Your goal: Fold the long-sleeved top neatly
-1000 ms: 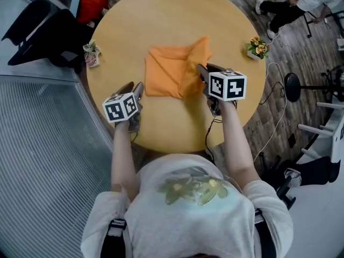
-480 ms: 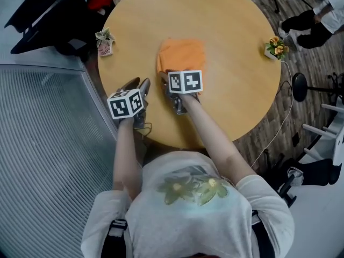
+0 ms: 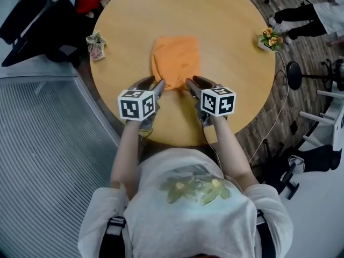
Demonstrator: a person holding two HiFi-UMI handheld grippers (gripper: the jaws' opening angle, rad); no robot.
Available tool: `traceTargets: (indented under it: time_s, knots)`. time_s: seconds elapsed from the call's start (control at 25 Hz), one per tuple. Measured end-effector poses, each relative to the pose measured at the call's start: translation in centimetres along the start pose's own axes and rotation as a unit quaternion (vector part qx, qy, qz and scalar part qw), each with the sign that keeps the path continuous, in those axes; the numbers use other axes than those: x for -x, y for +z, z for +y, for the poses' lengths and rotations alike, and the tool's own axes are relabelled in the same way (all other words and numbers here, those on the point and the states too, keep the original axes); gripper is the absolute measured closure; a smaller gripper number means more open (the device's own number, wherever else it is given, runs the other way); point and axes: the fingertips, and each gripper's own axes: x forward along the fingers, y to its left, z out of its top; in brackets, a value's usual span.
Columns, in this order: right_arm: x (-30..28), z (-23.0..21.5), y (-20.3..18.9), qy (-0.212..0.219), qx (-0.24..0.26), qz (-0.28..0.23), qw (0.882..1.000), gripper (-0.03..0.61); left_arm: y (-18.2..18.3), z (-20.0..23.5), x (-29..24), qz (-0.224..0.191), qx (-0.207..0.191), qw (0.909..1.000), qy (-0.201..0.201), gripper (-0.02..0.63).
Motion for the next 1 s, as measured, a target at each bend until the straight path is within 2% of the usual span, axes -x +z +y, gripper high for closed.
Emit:
traceTargets:
  time_s: [0.12, 0.2, 0.28, 0.32, 0.36, 0.4, 0.52, 0.64, 0.8, 1.0]
  knots:
    - [0.6, -1.5, -2.9, -0.034, 0.012, 0.034, 0.999, 0.391, -2.0, -2.4, -2.0, 0.058, -0.061, 0.9964, -0.010, 0.453]
    - [0.3, -2.3, -4.4, -0.061, 0.032, 0.057, 0.996, 0.385, -3.7, -2.3, -3.4, 0.105, -0.112, 0.9881, 0.014, 0.452]
    - [-0.4, -3.2, -5.5, -0.092, 0.066, 0.079, 0.990, 0.385, -4.4, -1.2, -4.1, 0.120, -0.136, 0.9823, 0.047, 0.460]
    - [-0.8, -3.6, -5.9, -0.105, 0.083, 0.088, 0.987, 0.390, -4.4, -0.6, -4.2, 0.117, -0.127, 0.9833, 0.056, 0.483]
    - [-1.0, -3.8, -6.2, -0.115, 0.095, 0.095, 0.984, 0.444, -4.2, -0.2, -4.0, 0.110, -0.108, 0.9862, 0.060, 0.525]
    - [-1.1, -4.0, -6.2, -0.122, 0.103, 0.098, 0.982, 0.527, -3.8, 0.2, -3.7, 0.101, -0.086, 0.9894, 0.060, 0.591]
    - [-0.5, -4.7, -6.6, -0.125, 0.100, 0.108, 0.981, 0.560, -3.1, 1.4, -2.7, 0.085, -0.048, 0.9933, 0.061, 0.598]
    - [0.0, -5.6, -8.0, -0.129, 0.098, 0.130, 0.978, 0.560, -3.3, 3.4, -2.3, 0.088, -0.053, 0.9909, 0.086, 0.600]
    - [-0.7, -5.9, -9.8, -0.114, 0.099, 0.144, 0.978, 0.560, -5.0, 5.9, -3.0, 0.102, -0.065, 0.9848, 0.124, 0.600]
    - [-1.0, -6.0, -10.4, -0.120, 0.084, 0.139, 0.979, 0.560, -6.7, 7.0, -4.9, 0.107, -0.126, 0.9751, 0.148, 0.600]
